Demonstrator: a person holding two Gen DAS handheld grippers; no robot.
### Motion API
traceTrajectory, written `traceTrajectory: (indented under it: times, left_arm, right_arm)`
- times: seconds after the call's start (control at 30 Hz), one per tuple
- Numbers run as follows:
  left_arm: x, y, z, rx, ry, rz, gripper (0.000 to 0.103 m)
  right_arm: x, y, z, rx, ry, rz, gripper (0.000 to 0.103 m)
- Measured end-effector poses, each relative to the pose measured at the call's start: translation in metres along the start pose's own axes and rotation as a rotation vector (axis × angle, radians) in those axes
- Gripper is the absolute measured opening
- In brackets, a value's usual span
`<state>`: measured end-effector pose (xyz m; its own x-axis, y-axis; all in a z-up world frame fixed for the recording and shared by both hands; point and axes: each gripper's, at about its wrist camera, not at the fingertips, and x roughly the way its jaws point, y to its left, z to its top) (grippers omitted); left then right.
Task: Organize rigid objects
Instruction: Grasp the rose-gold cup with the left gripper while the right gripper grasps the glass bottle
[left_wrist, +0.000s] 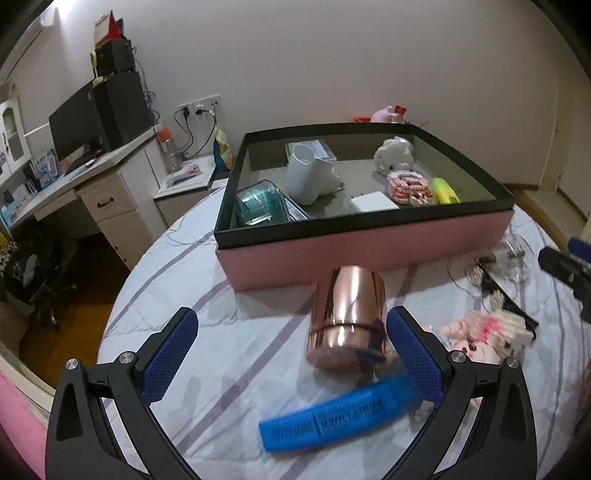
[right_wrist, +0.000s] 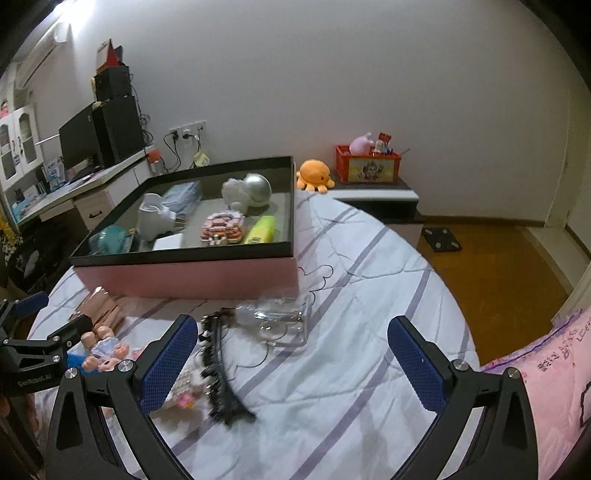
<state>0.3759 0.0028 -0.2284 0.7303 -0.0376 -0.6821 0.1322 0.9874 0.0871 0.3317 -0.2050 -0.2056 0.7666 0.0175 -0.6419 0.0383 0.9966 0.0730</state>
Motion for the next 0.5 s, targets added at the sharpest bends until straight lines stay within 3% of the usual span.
traceTrajectory:
  times: [0.2, 0.5]
  left_arm:
    - [0.012, 0.006, 0.002, -0.080, 0.025, -0.089, 0.103]
    - [0.021, 0.013, -0.001, -0.133, 0.051, -0.123, 0.103]
  right_arm:
    - [0.028, -0.004, 0.003, 0.018, 0.086, 0.025, 0.103]
    - [0.065, -0.001, 0.008, 0.010, 0.184, 0.040, 0.103]
